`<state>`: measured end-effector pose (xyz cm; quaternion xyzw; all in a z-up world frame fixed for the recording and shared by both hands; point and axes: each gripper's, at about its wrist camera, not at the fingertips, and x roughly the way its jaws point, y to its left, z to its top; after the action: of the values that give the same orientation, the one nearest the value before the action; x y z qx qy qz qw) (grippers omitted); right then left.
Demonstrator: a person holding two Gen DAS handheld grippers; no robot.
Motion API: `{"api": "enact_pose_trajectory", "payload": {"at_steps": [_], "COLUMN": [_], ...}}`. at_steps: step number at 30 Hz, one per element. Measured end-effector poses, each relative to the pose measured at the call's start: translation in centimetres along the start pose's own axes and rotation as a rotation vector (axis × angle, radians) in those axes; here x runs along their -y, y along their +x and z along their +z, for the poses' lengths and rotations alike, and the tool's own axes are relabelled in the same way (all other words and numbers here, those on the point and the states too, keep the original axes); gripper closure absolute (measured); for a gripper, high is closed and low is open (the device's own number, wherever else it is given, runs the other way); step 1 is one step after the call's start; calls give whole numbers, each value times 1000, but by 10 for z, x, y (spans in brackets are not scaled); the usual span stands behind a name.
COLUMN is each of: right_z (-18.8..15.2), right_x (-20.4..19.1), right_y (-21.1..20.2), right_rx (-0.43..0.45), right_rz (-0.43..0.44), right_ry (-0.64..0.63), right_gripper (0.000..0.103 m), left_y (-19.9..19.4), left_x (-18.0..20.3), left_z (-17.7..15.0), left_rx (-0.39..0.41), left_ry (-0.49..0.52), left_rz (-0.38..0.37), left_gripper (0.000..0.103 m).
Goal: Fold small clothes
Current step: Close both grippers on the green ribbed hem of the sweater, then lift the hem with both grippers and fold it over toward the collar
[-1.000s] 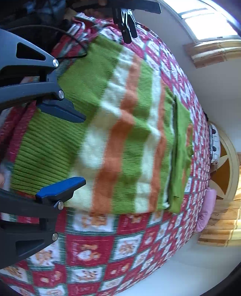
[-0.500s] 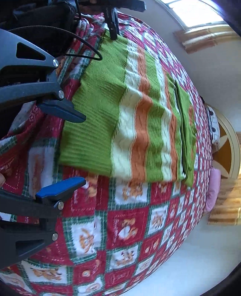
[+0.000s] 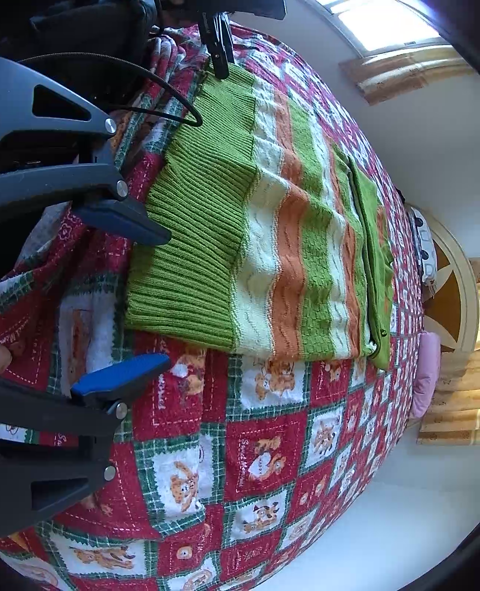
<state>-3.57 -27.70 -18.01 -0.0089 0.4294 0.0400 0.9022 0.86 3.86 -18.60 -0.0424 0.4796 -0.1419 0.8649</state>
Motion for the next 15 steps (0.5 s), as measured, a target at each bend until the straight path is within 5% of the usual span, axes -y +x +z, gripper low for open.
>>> {"api": "enact_pose_trajectory", "payload": {"at_steps": [3, 4, 5, 6, 10, 15], "right_z": [-1, -2, -3, -2, -2, 3], "right_x": [-4, -6, -7, -6, -1, 12], "right_y": [0, 1, 0, 0, -8, -39], "right_rx": [4, 10, 14, 13, 36, 166], "right_rz": [-4, -18, -27, 2, 48, 108], "right_ry": [-15, -26, -39, -37, -11, 48], "right_gripper": [42, 50, 60, 85, 93, 94], "left_y": [0, -1, -1, -1, -13, -33], "left_x": [-1, 0, -1, -1, -1, -7], "left_z": [0, 0, -1, -1, 1, 4], "left_rx": [1, 3, 2, -3, 29, 80], "left_ry": [-2, -1, 2, 6, 46, 49], "left_rz": [-3, -4, -13, -25, -13, -11], "left_gripper": [46, 52, 78, 93, 93, 93]}}
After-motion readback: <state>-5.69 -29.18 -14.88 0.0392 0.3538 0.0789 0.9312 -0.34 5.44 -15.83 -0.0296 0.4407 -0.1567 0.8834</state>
